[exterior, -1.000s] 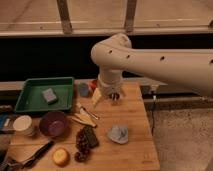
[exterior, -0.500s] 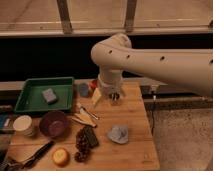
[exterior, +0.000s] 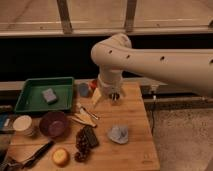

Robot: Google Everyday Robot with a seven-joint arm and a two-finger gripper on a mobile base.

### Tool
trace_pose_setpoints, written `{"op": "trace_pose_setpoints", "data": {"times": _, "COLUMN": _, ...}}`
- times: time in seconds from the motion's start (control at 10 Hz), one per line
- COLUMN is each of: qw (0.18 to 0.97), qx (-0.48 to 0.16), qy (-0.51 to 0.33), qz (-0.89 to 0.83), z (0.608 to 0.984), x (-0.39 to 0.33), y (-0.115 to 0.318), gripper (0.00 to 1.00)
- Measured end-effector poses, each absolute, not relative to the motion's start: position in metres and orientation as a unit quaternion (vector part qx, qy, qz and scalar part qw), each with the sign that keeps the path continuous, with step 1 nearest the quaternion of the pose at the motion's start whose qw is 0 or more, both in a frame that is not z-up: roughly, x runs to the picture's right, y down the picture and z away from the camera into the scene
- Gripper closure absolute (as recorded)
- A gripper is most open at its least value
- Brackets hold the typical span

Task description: Place apple in tray

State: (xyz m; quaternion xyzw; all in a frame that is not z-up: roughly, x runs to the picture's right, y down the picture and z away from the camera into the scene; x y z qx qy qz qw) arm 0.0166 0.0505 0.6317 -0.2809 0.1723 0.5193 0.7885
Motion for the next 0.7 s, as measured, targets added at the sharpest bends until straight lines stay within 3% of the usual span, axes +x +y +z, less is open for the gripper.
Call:
{"op": "trace_pose_setpoints", "data": {"times": 0.4, "qw": 0.791, "qx": -0.278, "qy": 0.169, "qz": 0.517, "z": 0.630, "x": 0.016, "y": 0.051, "gripper": 0.20}}
{"op": "trace_pose_setpoints", "data": {"times": 0.7, "qw": 0.822, "qx": -0.277, "qy": 0.131, "qz": 0.480, "z": 0.619, "x": -0.038, "y": 0.057, "gripper": 0.20}}
